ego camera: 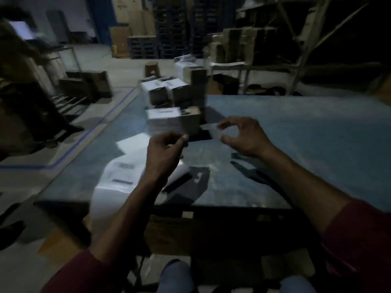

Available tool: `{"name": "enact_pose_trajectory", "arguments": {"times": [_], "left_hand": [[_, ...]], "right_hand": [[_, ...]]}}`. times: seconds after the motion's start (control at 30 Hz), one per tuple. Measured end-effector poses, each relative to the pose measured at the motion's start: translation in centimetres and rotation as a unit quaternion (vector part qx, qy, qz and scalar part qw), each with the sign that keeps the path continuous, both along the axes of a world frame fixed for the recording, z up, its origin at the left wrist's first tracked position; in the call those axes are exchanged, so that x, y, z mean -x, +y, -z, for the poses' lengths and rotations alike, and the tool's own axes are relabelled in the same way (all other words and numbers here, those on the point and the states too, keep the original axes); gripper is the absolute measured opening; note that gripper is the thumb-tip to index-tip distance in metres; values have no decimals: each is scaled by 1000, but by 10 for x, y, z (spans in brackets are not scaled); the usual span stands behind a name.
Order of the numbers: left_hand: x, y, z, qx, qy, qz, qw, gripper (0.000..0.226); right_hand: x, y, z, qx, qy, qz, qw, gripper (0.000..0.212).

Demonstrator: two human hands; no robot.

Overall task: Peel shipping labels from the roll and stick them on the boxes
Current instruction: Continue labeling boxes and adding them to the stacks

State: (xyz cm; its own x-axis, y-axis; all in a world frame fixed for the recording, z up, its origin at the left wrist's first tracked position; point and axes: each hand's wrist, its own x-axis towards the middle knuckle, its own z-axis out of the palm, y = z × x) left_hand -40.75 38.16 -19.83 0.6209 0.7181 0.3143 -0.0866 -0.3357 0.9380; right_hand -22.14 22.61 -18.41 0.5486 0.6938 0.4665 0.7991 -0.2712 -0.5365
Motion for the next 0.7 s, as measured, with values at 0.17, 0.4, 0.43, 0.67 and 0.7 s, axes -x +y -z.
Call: {"name": "enact_pose_trajectory", "arguments": {"times": [0.17,0.4,0.43,0.67,0.7], "left_hand": [[-90,-99,8,-22,30,139,990,13],[-210,-263,27,-130,86,268,951,11],[-217,-282,32,-141,92,278,946,12],[-231,-317,46,-152,153,259,941,16],[-231,-317,47,-109,148,274,944,18]], "right_hand": [[-42,-156,5,13,28,157,987,17],[-100,-365,1,17,18,420,907,23],[-106,-387,1,21,11,453,891,28],[-146,-474,-28,53,-159,619,767,48],[-152,-480,-33,80,-174,625,757,55]]}}
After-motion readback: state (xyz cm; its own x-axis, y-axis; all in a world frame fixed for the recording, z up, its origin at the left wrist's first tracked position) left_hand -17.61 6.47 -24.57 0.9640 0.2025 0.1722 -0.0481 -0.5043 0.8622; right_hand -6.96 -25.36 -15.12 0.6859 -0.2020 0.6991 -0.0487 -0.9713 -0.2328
